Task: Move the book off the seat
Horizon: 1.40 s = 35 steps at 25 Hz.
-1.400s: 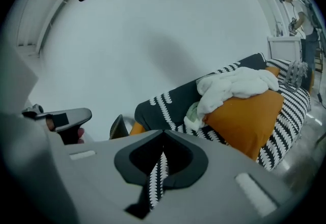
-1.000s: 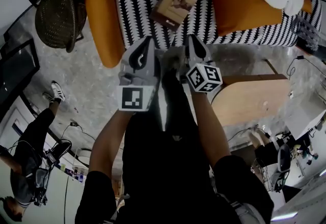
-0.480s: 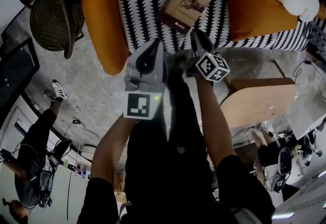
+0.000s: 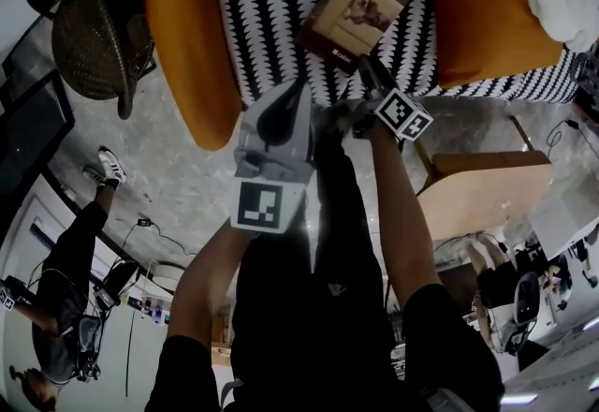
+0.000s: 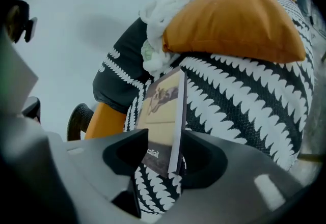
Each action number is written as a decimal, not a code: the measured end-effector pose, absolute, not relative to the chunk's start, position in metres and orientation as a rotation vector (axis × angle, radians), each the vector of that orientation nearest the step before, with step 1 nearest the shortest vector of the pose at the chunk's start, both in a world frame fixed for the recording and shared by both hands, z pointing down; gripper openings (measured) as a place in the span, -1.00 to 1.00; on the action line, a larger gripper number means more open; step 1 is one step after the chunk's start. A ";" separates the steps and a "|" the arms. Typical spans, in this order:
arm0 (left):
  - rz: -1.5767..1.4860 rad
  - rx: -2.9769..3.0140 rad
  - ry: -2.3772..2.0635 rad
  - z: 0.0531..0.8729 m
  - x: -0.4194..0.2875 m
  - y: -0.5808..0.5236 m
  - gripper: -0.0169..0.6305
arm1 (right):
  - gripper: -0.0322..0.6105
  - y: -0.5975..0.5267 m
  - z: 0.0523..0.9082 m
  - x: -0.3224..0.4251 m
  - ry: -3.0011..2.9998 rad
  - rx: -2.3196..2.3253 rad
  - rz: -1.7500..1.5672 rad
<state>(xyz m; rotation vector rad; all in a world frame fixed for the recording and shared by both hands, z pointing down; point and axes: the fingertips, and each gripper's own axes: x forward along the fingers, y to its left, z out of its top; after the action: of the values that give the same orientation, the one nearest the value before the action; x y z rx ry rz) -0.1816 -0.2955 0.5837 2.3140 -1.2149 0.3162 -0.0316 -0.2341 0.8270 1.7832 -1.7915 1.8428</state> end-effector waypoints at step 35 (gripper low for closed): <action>0.293 2.231 -1.233 0.620 -0.194 -0.307 -0.93 | -0.22 -0.246 0.865 -0.046 -1.804 1.629 2.048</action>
<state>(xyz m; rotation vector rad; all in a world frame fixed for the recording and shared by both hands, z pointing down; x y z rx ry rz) -0.1937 -0.3075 0.6201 2.2307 -1.2334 0.2935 -0.0463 -0.2465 0.8653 1.6286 -1.8044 2.0483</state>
